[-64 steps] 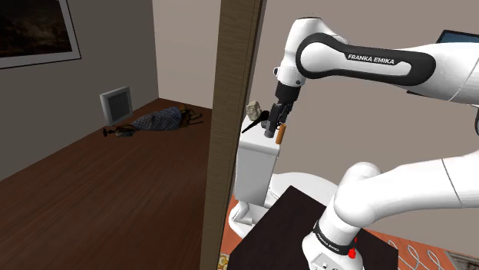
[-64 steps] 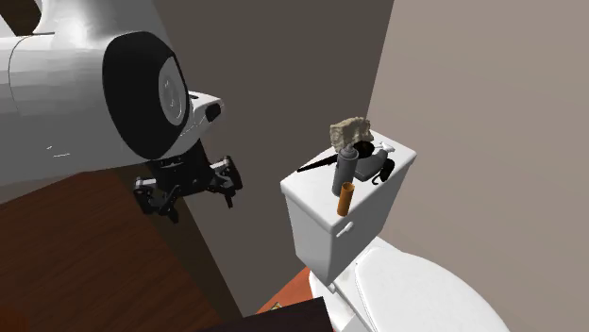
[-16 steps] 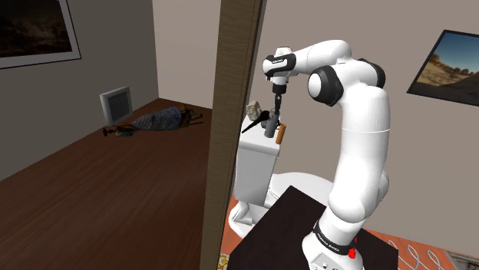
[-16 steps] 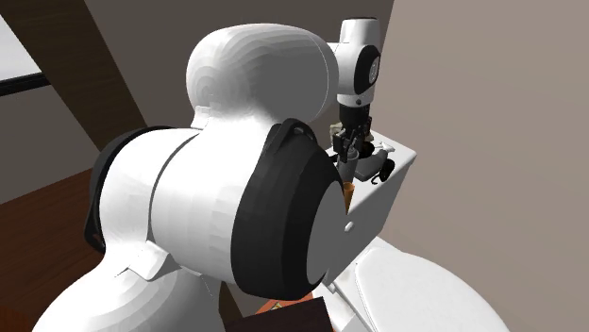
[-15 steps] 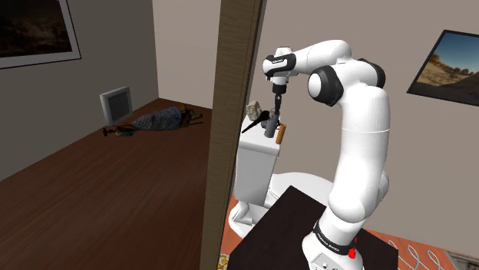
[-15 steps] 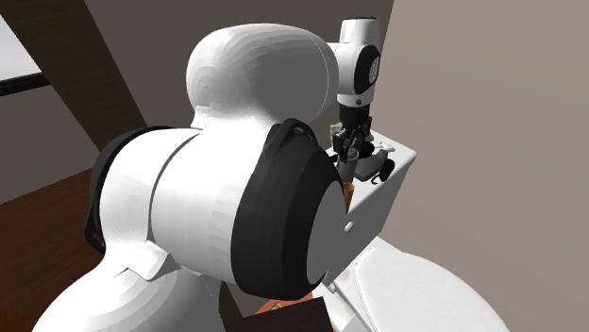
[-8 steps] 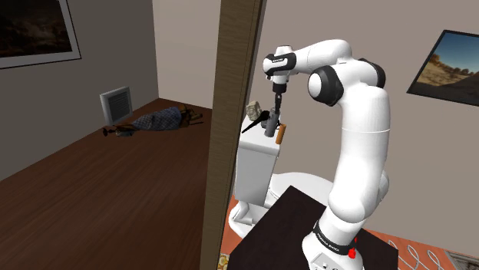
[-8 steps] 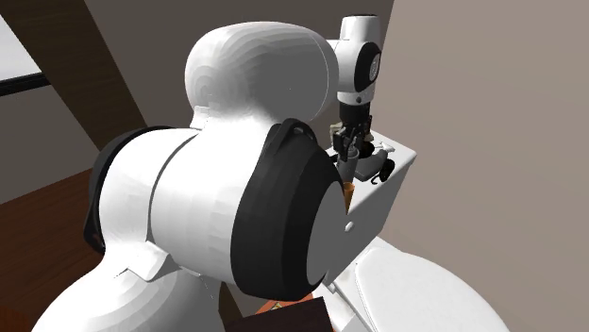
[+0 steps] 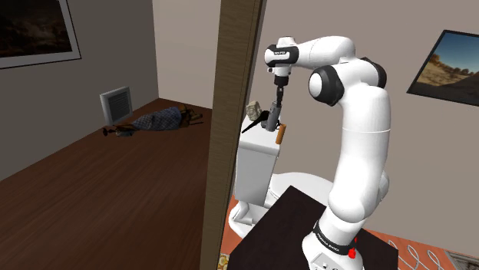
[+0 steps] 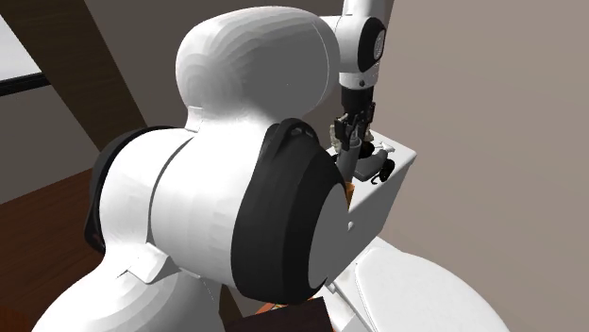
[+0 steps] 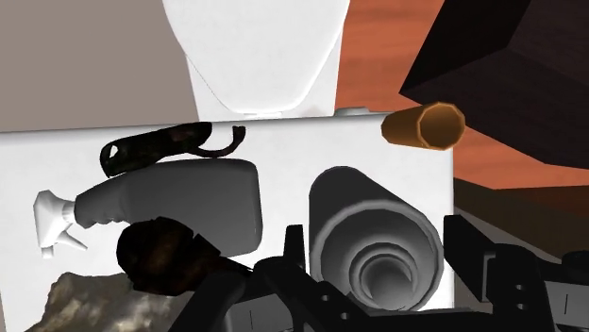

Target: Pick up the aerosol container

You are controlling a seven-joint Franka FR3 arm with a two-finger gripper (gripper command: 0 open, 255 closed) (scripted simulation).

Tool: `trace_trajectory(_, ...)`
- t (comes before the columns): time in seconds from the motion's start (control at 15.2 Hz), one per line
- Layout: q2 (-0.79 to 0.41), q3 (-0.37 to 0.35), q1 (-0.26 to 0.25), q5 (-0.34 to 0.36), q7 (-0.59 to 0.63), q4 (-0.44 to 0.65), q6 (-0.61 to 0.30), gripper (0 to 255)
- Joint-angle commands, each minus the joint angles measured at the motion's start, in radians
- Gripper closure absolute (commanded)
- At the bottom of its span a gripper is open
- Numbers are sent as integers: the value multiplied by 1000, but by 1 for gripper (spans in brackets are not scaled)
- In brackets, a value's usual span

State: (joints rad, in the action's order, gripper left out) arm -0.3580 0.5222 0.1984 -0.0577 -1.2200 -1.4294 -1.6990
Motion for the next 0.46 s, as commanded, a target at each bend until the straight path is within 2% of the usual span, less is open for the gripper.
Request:
trace_trajectory(0.0, -3, 1, 4, -1, -3, 33, 29, 255)
trace_trajectory(0.4, -11, 2, 12, -5, -8, 100, 89, 255)
